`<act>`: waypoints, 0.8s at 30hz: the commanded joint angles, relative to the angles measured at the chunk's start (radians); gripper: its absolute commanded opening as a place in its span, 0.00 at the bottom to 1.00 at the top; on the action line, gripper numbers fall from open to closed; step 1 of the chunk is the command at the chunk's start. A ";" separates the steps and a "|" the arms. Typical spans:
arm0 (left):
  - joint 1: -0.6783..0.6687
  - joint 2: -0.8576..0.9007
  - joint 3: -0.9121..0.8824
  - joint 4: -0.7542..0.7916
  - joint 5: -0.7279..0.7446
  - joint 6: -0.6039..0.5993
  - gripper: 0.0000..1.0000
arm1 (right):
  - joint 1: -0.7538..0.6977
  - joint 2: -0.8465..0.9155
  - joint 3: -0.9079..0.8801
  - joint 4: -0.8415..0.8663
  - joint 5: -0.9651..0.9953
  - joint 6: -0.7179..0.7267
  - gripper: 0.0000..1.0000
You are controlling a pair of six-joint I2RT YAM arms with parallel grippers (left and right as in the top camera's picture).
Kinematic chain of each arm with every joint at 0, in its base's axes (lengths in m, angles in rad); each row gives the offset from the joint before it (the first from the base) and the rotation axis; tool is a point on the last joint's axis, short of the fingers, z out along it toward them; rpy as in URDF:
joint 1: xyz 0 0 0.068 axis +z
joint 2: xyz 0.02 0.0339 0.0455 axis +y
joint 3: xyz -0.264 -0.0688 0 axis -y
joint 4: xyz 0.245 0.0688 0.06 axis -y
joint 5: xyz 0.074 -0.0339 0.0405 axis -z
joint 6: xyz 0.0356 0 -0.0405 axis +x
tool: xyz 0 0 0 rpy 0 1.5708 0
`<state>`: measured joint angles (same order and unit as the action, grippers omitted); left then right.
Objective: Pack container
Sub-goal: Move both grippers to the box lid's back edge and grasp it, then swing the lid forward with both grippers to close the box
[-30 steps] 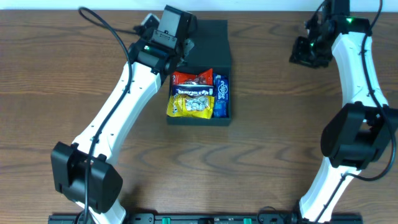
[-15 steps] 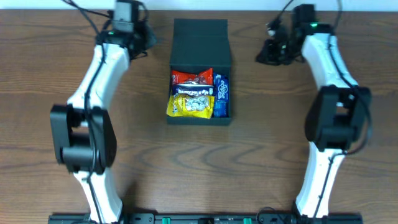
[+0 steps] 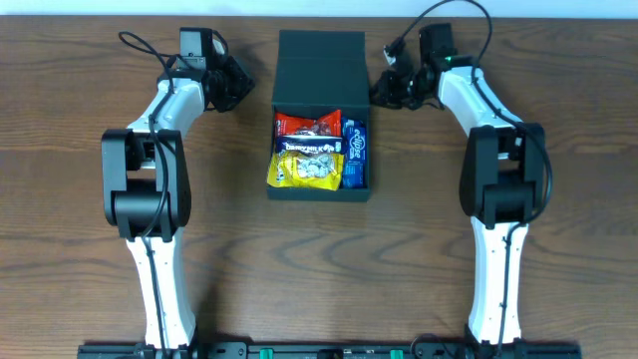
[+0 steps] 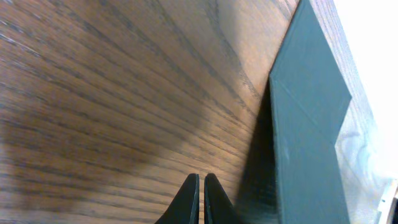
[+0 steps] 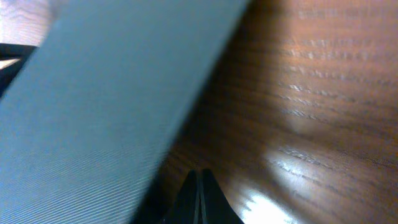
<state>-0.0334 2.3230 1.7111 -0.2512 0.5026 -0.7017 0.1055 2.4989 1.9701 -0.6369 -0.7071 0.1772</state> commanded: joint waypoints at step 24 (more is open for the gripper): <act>0.002 0.012 0.000 0.177 0.114 -0.166 0.06 | 0.005 0.015 0.010 0.308 -0.499 -0.011 0.01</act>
<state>-0.0307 2.3230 1.7103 -0.1093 0.5438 -0.8490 0.0978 2.5179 1.9694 -0.3309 -1.1107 0.1932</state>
